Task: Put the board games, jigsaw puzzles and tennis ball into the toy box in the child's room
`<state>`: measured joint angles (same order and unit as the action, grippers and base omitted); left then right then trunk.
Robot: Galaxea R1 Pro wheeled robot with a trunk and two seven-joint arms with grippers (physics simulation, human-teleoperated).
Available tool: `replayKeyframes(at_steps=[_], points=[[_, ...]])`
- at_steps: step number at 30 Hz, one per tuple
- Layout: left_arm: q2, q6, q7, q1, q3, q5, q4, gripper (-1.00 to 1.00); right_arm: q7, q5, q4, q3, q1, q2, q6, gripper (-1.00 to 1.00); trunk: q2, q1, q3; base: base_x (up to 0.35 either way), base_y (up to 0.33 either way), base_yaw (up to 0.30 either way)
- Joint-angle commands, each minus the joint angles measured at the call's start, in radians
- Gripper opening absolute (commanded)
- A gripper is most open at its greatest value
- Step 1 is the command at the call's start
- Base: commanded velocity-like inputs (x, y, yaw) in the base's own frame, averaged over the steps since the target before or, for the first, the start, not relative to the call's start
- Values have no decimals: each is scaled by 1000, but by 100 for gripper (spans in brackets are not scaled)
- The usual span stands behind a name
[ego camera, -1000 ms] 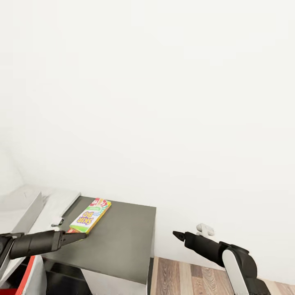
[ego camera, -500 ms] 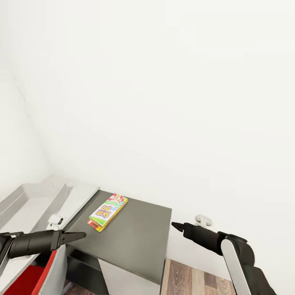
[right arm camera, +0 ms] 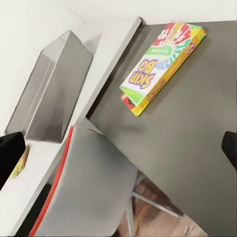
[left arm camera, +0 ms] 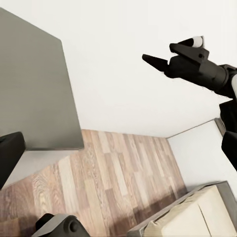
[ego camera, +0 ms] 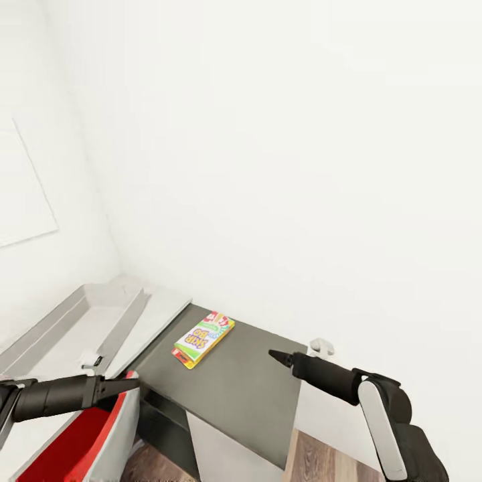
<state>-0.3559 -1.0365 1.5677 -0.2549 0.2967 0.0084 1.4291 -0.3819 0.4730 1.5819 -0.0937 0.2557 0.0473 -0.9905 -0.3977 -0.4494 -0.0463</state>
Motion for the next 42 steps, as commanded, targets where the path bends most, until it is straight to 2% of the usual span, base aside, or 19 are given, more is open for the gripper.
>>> replayKeyframes(at_steps=[1,7,11,14,17,19,21,34,42], points=[[0,-10,3,-1,0,0,0,100,-18,-8,0,-3,1,0,-5,100,-2,-1,-3,0,0,290],[-13,-10,3,-1,5,1,2,100,-43,-8,0,-3,1,-7,-4,100,-2,-1,-5,0,0,289],[-36,-11,3,0,7,10,2,100,-46,-8,0,-3,1,-8,-4,100,-2,-1,-7,0,0,289],[-50,-11,3,0,11,53,1,100,-47,-8,0,-3,1,-7,-4,100,-2,-1,-8,0,0,288],[-65,-10,3,1,13,133,1,100,-47,-8,0,-2,0,-6,-3,100,-2,-1,-10,0,0,287],[-74,-10,3,2,12,165,1,100,-48,-8,0,-2,0,-5,-2,100,-2,-1,-11,0,0,287],[-79,-10,3,3,11,183,1,100,-48,-8,0,-1,0,-3,0,100,-2,-1,-11,0,0,287],[-83,-10,3,2,14,222,-3,100,-48,-8,0,5,0,4,5,100,-2,-1,-17,0,0,287],[-85,-10,3,2,16,222,-5,100,-48,-8,0,6,0,0,6,100,-2,-1,-21,0,0,287]])
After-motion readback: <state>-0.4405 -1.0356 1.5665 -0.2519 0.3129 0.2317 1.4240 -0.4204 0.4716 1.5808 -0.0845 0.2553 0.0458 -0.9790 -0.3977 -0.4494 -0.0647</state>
